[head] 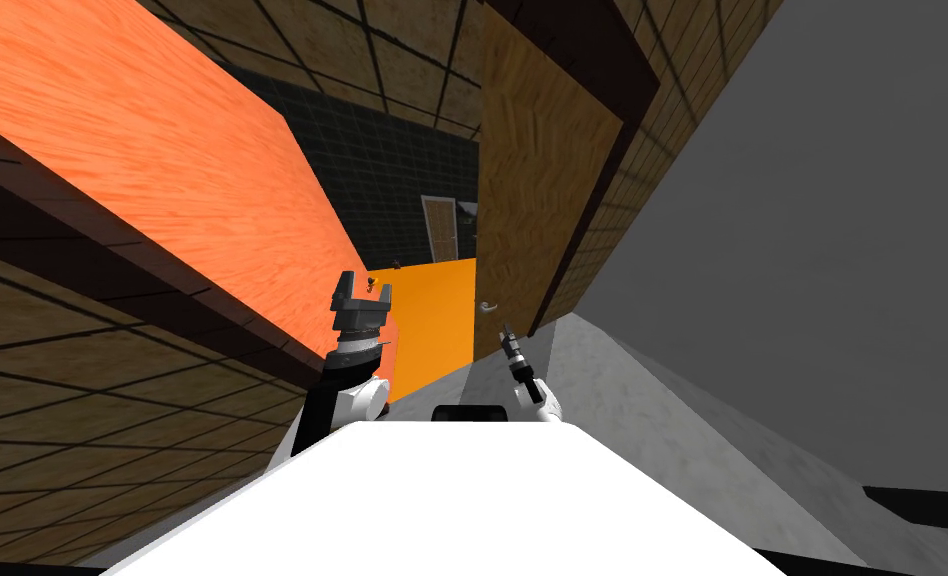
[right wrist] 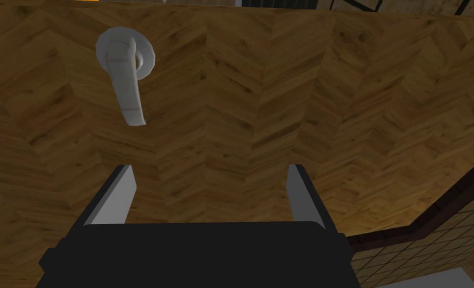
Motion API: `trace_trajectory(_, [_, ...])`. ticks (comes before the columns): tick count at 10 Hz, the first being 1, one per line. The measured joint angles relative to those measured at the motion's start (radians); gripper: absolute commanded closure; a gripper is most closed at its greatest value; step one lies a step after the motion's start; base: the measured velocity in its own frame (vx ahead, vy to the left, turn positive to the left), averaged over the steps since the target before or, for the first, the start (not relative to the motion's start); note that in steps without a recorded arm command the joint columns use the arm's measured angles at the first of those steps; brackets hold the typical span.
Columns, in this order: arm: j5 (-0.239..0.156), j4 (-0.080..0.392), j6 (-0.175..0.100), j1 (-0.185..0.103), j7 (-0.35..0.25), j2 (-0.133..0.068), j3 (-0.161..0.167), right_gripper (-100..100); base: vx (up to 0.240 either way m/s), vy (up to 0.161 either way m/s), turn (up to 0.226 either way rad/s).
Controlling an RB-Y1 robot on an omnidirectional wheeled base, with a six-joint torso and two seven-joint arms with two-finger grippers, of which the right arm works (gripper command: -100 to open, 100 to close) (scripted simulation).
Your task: Push the door open
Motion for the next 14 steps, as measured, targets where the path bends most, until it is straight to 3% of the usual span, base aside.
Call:
trace_trajectory(3, [0.011,0.075,-0.015,-0.034,-0.008,-0.002,0.004,-100,0.055,-0.061,0.039])
trace_trajectory(10, [0.043,0.309,-0.058,-0.138,-0.027,-0.003,0.018,-100,0.080,-0.082,0.052])
trace_trajectory(14, [0.058,0.392,-0.066,-0.175,-0.037,0.000,0.026,-100,0.055,-0.053,0.023])
